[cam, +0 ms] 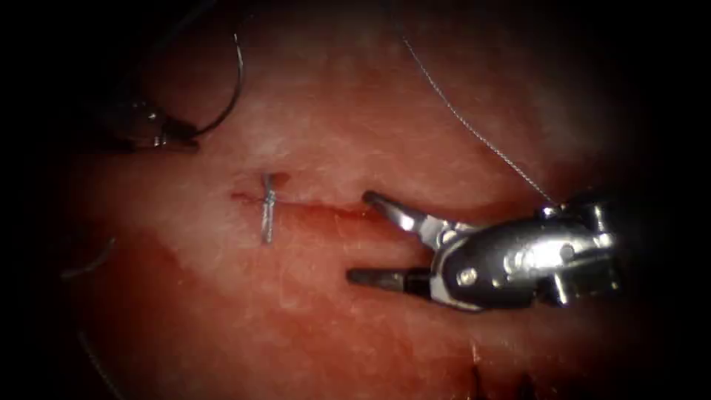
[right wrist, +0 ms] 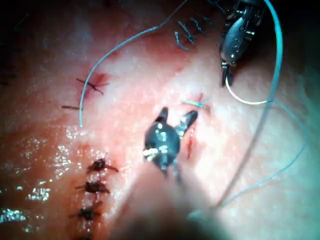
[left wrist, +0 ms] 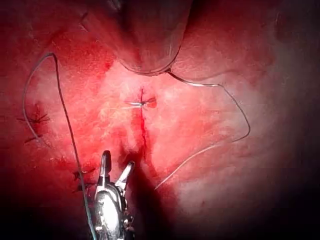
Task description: Wound Closure
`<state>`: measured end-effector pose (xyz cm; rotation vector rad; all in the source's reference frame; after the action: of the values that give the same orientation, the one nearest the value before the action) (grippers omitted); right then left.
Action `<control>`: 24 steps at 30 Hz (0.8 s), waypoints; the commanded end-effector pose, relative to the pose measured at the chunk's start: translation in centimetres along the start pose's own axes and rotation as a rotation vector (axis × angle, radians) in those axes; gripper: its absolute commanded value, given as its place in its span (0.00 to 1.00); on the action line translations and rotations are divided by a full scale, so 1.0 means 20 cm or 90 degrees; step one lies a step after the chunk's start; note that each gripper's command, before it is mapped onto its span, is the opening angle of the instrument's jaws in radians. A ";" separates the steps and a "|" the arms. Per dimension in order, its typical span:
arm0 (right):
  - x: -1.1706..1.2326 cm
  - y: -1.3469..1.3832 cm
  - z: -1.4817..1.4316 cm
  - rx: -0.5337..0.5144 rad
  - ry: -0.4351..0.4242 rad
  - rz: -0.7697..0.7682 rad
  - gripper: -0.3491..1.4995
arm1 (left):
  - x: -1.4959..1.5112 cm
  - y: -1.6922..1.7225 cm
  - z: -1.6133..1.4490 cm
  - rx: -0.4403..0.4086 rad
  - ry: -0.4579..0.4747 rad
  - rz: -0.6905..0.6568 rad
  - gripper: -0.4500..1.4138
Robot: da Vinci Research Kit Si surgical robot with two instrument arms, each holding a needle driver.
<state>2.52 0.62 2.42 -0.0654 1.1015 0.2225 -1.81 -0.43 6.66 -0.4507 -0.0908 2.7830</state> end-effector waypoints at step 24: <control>-0.011 0.022 0.000 0.094 0.201 0.436 0.82 | 0.044 0.052 -0.036 0.200 0.206 0.238 0.00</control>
<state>2.26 1.11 2.61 0.4189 1.4231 0.7618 -2.67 -1.01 5.55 -0.9001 0.5561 2.9497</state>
